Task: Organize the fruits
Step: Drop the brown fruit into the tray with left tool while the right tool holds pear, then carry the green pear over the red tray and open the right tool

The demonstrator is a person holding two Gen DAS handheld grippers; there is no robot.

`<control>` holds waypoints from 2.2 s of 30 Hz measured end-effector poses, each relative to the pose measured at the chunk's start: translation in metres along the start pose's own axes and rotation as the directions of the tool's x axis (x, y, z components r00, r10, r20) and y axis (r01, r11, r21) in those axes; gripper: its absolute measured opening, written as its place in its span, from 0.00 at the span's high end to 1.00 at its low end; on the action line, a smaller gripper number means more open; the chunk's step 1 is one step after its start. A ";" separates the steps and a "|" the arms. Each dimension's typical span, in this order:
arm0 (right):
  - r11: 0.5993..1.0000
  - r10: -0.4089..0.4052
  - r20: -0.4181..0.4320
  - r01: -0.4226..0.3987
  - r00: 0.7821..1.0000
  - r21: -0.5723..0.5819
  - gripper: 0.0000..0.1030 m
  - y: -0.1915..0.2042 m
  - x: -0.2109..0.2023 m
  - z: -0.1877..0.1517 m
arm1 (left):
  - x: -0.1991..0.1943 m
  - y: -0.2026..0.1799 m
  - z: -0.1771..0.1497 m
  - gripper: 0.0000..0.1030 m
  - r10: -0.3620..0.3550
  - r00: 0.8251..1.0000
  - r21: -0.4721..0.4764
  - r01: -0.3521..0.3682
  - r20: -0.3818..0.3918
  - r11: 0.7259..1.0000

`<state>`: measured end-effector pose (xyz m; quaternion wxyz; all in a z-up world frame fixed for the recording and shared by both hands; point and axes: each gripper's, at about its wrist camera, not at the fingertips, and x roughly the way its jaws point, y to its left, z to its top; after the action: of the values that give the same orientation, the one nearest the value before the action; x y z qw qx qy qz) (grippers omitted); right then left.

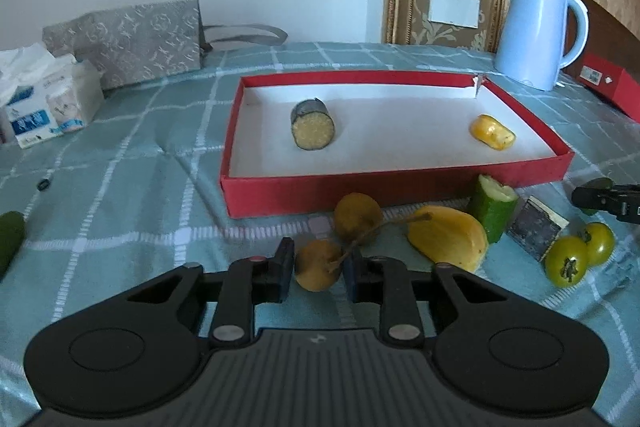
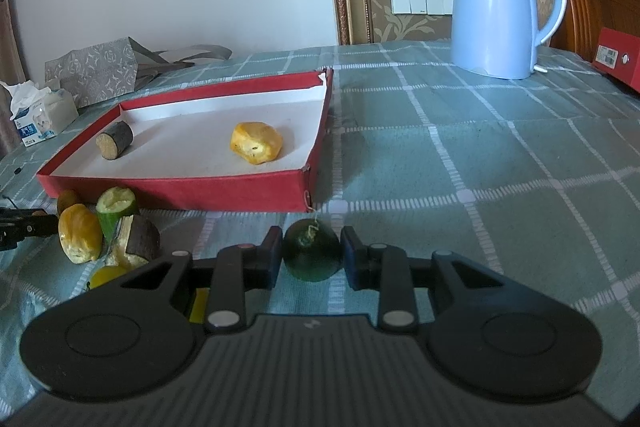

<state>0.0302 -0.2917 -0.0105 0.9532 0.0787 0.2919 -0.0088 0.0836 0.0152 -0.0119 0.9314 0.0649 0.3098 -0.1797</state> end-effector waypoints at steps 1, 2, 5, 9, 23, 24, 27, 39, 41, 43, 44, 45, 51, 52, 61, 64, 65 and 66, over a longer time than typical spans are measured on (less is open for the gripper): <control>1.000 0.000 0.000 0.000 1.000 -0.001 0.71 0.000 0.000 0.000 | -0.001 -0.001 0.000 0.77 0.013 1.000 0.005 -0.013 0.005 1.000; 1.000 0.000 -0.001 0.000 1.000 -0.001 0.71 0.000 0.000 0.000 | -0.002 -0.001 0.000 0.77 0.023 1.000 0.007 -0.023 0.011 1.000; 1.000 0.000 -0.001 0.000 1.000 0.000 0.71 0.000 0.000 0.000 | -0.006 -0.001 0.000 0.77 0.032 0.999 0.004 -0.032 0.033 0.999; 1.000 -0.002 -0.002 0.002 1.000 -0.004 0.71 0.000 0.001 0.000 | -0.017 0.002 0.005 0.77 0.027 0.997 -0.023 -0.026 0.073 0.999; 1.000 -0.001 -0.002 0.001 1.000 -0.002 0.71 0.000 0.001 -0.001 | 0.024 0.011 0.065 0.77 0.004 0.999 -0.109 0.000 0.040 0.994; 1.000 -0.002 -0.002 0.002 1.000 -0.004 0.71 0.000 0.001 -0.001 | 0.032 0.011 0.067 0.77 0.007 1.000 -0.112 -0.004 0.021 0.994; 1.000 -0.002 -0.003 0.002 1.000 -0.007 0.71 0.000 0.000 -0.001 | 0.054 0.014 0.070 0.77 0.019 0.999 -0.136 -0.023 -0.029 0.990; 1.000 -0.009 -0.005 0.009 1.000 -0.023 0.71 0.001 0.001 0.000 | 0.049 0.017 0.062 0.20 0.026 0.998 -0.160 -0.018 0.048 0.987; 1.000 -0.010 -0.005 0.010 1.000 -0.023 0.71 0.002 0.001 0.000 | 0.040 0.010 0.058 0.19 0.049 0.995 -0.114 -0.038 0.089 0.993; 1.000 -0.010 -0.005 0.010 1.000 -0.024 0.71 0.002 0.001 0.000 | 0.030 0.003 0.053 0.15 0.114 0.986 -0.089 -0.104 0.125 0.991; 1.000 -0.009 -0.005 0.009 1.000 -0.022 0.71 0.002 0.001 0.000 | 0.025 0.001 0.050 0.14 0.152 0.978 -0.080 -0.141 0.142 0.987; 1.000 -0.009 -0.005 0.008 1.000 -0.021 0.71 0.002 0.001 0.000 | 0.019 -0.002 0.046 0.14 0.175 0.972 -0.066 -0.167 0.157 0.984; 1.000 -0.006 -0.005 0.006 1.000 -0.017 0.71 0.002 0.001 0.000 | -0.015 -0.005 0.023 0.13 0.176 0.966 -0.064 -0.167 0.187 0.984; 1.000 -0.005 -0.004 0.005 1.000 -0.017 0.71 0.002 0.001 0.000 | -0.019 -0.004 0.019 0.12 0.171 0.968 -0.068 -0.161 0.185 0.985; 1.000 -0.002 0.001 0.002 1.000 -0.010 0.71 0.001 0.000 -0.001 | -0.016 0.004 0.002 0.08 0.161 0.984 -0.088 -0.155 0.075 0.984; 1.000 -0.010 0.013 0.010 1.000 -0.005 0.71 0.000 -0.002 -0.001 | -0.008 0.006 0.000 0.08 0.149 0.988 -0.093 -0.146 0.028 0.985; 1.000 -0.013 0.018 0.013 1.000 -0.002 0.71 -0.001 -0.003 -0.001 | -0.006 0.007 0.000 0.08 0.154 0.988 -0.095 -0.152 0.017 0.984; 1.000 -0.016 0.025 0.016 1.000 -0.001 0.71 -0.001 -0.004 -0.001 | -0.005 0.008 -0.001 0.08 0.157 0.988 -0.097 -0.156 0.008 0.983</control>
<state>0.0257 -0.2925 -0.0092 0.9566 0.0756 0.2808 -0.0172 0.0822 0.0240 -0.0092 0.9471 0.0428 0.3047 -0.0914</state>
